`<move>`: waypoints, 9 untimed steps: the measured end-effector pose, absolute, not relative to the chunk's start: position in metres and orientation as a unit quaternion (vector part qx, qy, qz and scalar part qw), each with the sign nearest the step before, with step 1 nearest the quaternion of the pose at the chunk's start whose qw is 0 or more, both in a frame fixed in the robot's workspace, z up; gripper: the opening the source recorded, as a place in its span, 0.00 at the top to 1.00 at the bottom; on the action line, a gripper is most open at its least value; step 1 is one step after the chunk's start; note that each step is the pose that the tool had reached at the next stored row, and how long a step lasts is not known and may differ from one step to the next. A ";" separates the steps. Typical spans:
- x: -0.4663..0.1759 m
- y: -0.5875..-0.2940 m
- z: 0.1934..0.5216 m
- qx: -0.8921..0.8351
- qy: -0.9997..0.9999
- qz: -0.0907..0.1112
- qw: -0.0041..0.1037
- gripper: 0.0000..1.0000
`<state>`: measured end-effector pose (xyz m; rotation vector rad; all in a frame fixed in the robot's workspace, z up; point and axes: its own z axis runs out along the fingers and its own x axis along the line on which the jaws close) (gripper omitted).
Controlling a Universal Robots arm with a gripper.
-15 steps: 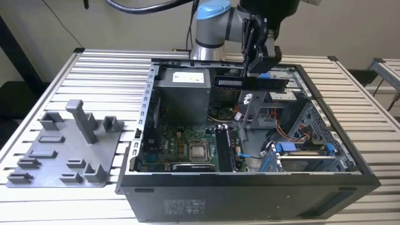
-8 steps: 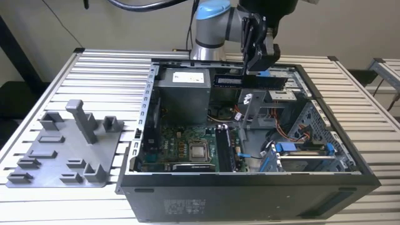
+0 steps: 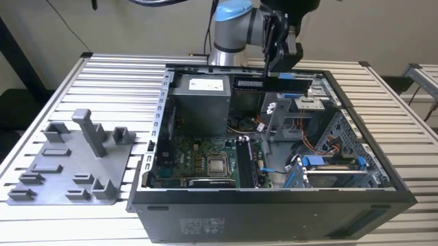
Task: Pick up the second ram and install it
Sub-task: 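Pick up the second ram and move it above second insertion slot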
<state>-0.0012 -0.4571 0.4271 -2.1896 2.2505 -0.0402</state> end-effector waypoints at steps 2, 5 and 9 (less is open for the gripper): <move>-0.001 -0.454 0.427 -0.697 0.717 -0.013 0.001 0.86; -0.001 -0.448 0.427 -0.697 0.717 -0.013 0.001 0.86; -0.001 -0.444 0.427 -0.697 0.717 -0.012 0.002 0.86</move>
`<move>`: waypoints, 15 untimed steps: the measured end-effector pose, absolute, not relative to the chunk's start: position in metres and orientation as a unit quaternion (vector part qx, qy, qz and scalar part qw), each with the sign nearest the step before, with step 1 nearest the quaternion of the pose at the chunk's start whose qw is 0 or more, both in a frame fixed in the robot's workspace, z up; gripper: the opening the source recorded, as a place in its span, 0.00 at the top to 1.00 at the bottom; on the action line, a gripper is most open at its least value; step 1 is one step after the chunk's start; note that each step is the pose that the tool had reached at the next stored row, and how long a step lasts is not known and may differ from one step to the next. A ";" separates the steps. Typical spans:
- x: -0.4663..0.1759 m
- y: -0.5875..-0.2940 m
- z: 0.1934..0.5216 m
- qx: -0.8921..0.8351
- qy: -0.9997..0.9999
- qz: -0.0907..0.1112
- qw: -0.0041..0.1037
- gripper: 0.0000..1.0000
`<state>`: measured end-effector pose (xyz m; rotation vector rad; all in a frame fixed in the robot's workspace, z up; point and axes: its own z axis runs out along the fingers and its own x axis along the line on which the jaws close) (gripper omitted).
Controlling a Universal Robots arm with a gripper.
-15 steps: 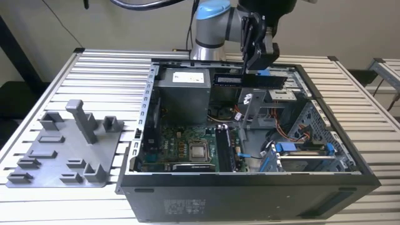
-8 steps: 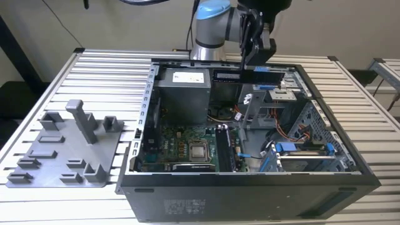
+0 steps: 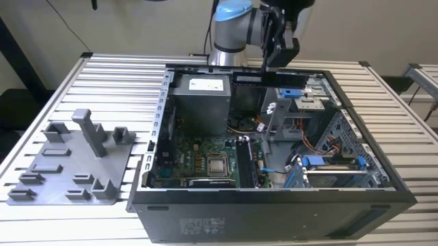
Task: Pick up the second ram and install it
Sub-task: 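Pick up the second ram and move it above second insertion slot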
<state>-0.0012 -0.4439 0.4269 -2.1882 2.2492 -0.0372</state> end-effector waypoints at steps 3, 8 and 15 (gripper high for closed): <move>-0.001 -0.443 0.427 -0.697 0.717 0.000 0.012 0.86; -0.001 -0.443 0.427 -0.700 0.713 0.012 0.023 0.86; -0.001 -0.437 0.426 -0.718 0.696 0.012 0.023 0.86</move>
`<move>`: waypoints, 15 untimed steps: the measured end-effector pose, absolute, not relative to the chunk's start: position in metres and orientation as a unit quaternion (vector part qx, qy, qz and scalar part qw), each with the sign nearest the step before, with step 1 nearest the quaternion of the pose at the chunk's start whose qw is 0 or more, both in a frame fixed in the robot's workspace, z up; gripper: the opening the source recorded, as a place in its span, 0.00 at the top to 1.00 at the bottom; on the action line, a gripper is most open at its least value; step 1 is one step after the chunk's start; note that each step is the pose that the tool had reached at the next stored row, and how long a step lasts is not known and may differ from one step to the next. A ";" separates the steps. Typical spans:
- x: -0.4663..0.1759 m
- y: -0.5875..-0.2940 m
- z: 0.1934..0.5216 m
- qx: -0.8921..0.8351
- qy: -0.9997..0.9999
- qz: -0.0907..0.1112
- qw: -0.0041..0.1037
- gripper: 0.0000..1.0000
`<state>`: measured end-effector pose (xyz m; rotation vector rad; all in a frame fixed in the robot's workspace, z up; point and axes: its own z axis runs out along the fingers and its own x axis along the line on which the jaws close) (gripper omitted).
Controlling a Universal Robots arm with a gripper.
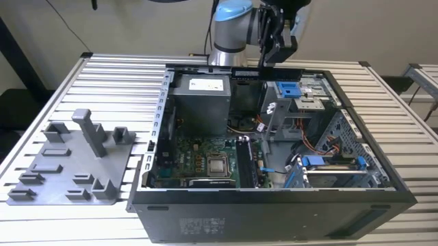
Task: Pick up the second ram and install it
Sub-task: 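Pick up the second ram and move it above second insertion slot, then insert the second ram into the second slot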
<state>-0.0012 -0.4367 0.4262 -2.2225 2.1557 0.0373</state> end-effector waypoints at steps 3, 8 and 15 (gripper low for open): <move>-0.001 -0.436 0.426 -0.718 0.696 0.012 0.023 0.86; -0.002 -0.435 0.426 -0.718 0.696 0.012 0.023 0.86; -0.002 -0.435 0.426 -0.718 0.696 0.012 0.023 0.86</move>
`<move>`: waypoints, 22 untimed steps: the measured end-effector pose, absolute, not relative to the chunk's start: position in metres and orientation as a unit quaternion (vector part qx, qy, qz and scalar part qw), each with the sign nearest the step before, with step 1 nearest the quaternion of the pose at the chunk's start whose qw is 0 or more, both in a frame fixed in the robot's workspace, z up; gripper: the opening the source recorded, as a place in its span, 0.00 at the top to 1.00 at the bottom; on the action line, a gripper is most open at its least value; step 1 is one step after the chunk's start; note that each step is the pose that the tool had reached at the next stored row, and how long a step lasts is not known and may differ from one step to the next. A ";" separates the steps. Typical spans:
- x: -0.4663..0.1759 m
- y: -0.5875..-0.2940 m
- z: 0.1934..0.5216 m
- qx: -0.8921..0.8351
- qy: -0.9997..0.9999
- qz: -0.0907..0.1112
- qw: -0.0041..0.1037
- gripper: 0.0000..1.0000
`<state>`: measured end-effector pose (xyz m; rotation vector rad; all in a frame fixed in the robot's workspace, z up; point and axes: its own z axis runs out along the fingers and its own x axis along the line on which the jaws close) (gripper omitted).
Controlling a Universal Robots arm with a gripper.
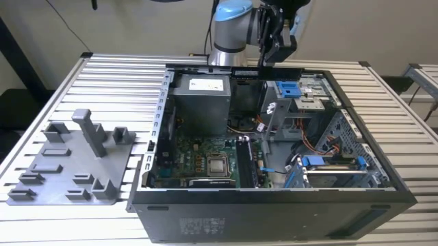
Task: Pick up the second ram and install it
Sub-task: 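Insert the second ram into the second slot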
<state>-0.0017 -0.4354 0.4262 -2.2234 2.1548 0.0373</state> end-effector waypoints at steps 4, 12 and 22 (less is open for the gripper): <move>-0.002 -0.435 0.426 -0.718 0.696 0.012 0.023 0.86; -0.002 -0.435 0.426 -0.707 0.707 0.012 0.023 0.86; -0.002 -0.435 0.426 -0.686 0.727 0.011 0.023 0.86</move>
